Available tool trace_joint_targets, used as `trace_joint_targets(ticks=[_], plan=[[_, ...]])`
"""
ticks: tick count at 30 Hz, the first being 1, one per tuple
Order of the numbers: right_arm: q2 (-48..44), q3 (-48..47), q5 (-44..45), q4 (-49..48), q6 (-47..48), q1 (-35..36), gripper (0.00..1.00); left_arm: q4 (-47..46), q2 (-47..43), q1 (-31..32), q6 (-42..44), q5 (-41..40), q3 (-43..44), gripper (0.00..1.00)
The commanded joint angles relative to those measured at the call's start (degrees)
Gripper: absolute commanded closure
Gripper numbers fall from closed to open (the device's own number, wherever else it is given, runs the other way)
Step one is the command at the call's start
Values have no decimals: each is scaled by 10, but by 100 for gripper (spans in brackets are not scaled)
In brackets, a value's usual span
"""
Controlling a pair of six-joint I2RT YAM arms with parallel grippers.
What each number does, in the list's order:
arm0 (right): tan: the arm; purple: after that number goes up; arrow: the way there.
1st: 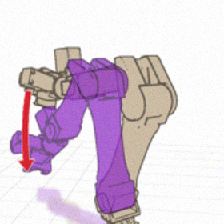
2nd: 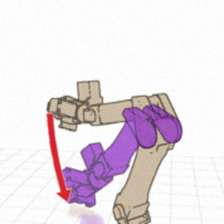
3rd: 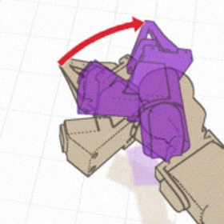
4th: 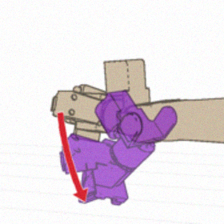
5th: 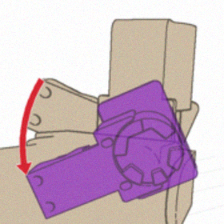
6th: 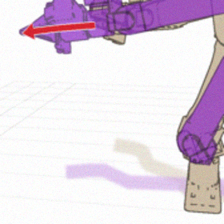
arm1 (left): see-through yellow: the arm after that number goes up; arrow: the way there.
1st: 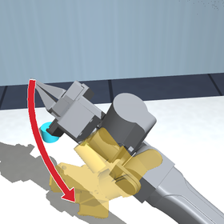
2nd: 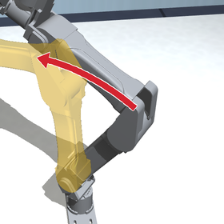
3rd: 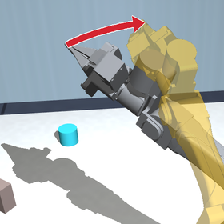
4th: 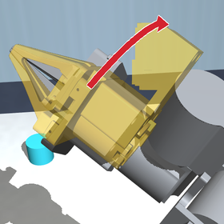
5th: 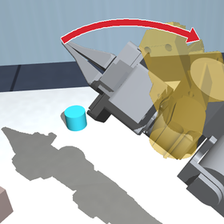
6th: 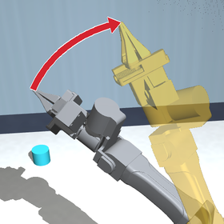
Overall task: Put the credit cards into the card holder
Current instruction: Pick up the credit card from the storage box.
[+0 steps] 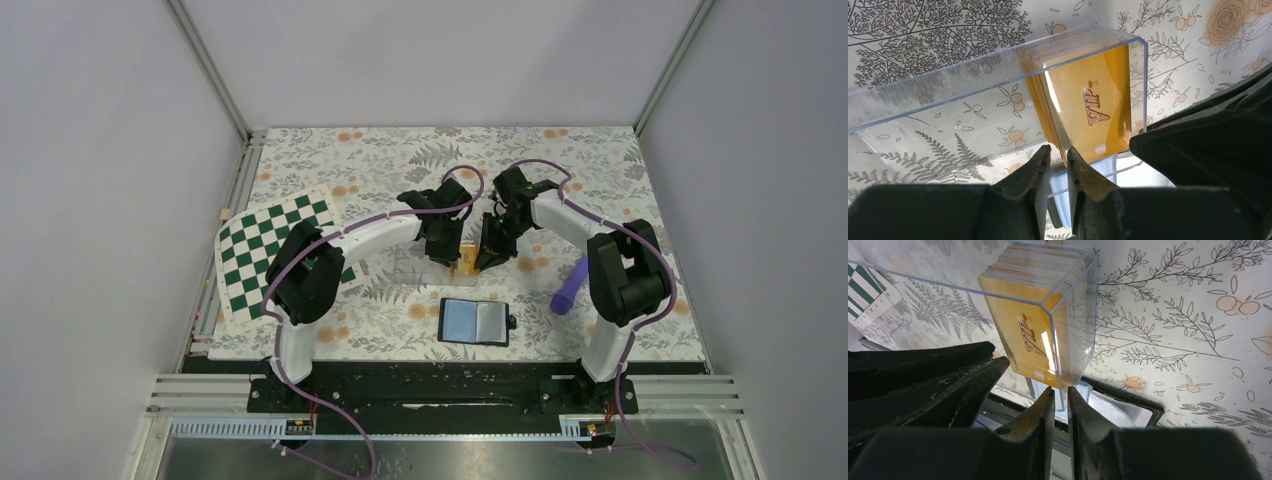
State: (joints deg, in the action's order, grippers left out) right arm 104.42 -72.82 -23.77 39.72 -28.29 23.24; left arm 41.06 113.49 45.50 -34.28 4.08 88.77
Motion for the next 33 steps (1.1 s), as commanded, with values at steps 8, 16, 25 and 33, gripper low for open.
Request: trace_joint_targets(ticks=[8,16,25,33], plan=[[-5,4,-21,-1,3,1,78,-25,15,4,0,31,24,88],[-7,4,-22,0,3,2,78,-34,14,7,-2,46,25,100],[-9,7,-21,0,2,1,78,-33,-17,13,-1,31,32,100],[-8,7,-23,0,2,1,78,-33,-30,16,-3,26,39,100]])
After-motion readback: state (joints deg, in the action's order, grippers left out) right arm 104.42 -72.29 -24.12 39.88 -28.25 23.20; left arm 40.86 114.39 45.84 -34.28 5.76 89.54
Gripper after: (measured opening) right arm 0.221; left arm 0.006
